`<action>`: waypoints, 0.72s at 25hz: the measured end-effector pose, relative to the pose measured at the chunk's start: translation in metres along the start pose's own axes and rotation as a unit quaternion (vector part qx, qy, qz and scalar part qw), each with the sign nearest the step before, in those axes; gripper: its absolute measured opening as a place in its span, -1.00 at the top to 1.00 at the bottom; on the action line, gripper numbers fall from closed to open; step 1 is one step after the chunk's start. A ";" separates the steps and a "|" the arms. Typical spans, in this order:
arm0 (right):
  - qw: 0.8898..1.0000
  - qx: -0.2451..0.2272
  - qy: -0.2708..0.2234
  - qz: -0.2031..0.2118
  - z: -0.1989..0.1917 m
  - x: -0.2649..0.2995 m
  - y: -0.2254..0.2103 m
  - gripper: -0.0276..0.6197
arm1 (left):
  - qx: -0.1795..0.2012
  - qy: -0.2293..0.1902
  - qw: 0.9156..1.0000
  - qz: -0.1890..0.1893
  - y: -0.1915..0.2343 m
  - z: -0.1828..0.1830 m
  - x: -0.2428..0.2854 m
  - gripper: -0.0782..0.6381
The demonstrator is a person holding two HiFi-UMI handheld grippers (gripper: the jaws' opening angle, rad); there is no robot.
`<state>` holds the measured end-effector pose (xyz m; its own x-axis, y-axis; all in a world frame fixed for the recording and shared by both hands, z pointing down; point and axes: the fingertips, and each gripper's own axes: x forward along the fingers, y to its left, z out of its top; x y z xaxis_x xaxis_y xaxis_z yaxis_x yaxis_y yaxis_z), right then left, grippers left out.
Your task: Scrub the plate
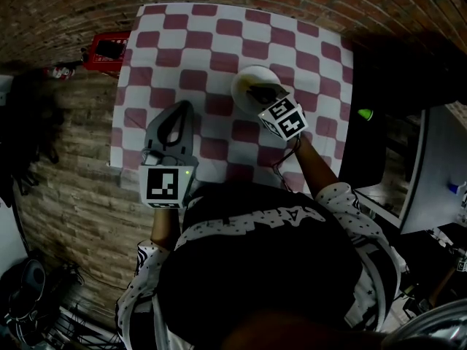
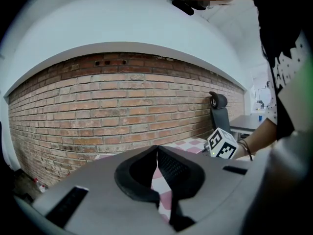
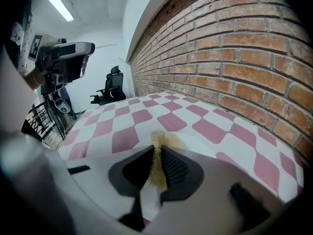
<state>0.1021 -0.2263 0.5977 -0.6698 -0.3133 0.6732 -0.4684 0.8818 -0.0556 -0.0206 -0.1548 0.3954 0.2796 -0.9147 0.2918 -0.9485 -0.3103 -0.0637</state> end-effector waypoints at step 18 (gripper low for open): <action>1.000 0.006 0.005 0.025 -0.005 -0.005 0.025 0.76 | 0.003 -0.007 1.000 -0.018 -0.006 0.004 0.002 0.75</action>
<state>0.0968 -0.2011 0.5968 -0.6866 -0.2651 0.6770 -0.4416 0.8918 -0.0987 -0.0135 -0.1561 0.3929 0.3161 -0.9062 0.2810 -0.9369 -0.3448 -0.0581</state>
